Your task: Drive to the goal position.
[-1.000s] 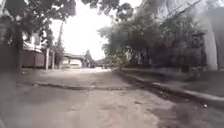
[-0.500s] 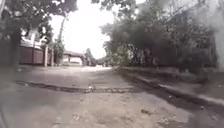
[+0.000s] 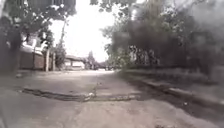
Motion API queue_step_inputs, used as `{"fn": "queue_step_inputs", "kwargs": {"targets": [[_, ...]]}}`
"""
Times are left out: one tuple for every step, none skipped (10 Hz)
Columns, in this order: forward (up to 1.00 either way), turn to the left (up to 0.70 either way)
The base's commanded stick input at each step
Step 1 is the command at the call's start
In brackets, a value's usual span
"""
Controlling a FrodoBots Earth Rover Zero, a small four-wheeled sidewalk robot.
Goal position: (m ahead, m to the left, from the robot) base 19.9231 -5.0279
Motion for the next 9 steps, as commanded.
{"fn": "queue_step_inputs", "kwargs": {"targets": [[0.70, 0.00], [0.70, 0.00], [0.70, 0.00], [0.70, 0.00], [0.70, 0.00], [0.70, 0.00], [0.70, 0.00], [0.70, 0.00], [0.70, 0.00]]}}
